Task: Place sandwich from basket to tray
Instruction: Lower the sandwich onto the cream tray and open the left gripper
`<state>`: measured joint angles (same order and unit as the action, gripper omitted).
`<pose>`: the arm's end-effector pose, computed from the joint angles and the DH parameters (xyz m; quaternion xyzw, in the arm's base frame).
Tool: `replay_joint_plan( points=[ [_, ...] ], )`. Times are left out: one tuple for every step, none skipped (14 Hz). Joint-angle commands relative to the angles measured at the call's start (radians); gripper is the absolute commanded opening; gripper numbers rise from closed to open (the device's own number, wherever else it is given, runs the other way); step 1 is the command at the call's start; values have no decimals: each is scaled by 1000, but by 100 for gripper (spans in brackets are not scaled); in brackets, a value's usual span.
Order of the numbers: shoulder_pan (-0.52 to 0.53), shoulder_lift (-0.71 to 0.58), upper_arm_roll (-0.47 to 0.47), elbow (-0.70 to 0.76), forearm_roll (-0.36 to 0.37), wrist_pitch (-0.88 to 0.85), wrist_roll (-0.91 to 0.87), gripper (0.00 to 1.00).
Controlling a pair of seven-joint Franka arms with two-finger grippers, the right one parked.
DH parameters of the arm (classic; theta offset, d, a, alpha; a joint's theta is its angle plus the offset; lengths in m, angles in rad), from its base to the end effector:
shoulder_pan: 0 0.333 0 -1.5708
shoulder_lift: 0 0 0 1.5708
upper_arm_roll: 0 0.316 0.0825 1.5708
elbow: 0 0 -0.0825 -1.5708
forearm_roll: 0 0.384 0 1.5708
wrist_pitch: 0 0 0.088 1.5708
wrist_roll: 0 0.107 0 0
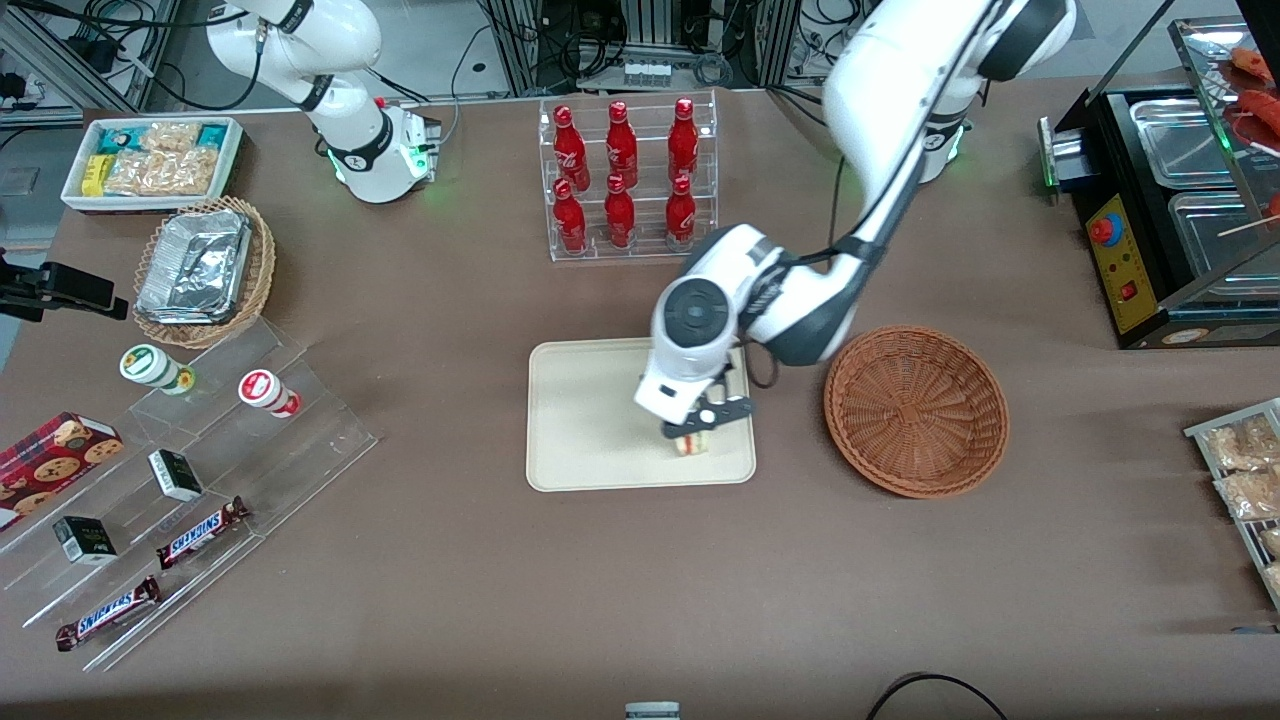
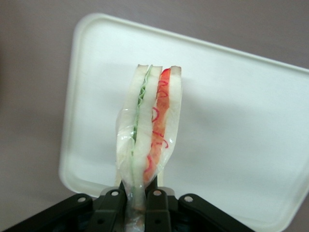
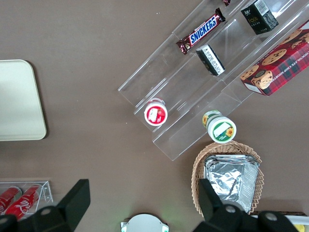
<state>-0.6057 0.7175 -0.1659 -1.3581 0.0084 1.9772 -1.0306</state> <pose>0.5359 -0.4858 0.2933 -0.9872 -0.1445 0.0680 0.0030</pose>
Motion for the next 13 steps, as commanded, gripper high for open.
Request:
replay_joint_plan(
  points=[
    [-54, 92, 16, 128, 10, 2, -69, 0],
    [-60, 111, 16, 149, 10, 5, -75, 0],
    [-65, 123, 16, 163, 8, 12, -83, 0],
    [-75, 131, 14, 166, 8, 26, -88, 0],
    [-80, 135, 14, 165, 8, 43, -89, 0],
    [-82, 144, 14, 165, 7, 46, -89, 0],
    [-82, 149, 14, 165, 5, 48, -97, 0],
    [-82, 158, 13, 163, 5, 49, -109, 0],
    [-82, 166, 13, 163, 5, 63, -112, 0],
    [-82, 169, 13, 162, 2, 84, -121, 0],
    [-82, 169, 13, 159, 1, 94, -138, 0],
    [-82, 169, 13, 159, -1, 94, -144, 7],
    [-82, 169, 13, 159, -2, 94, -144, 82]
  ],
)
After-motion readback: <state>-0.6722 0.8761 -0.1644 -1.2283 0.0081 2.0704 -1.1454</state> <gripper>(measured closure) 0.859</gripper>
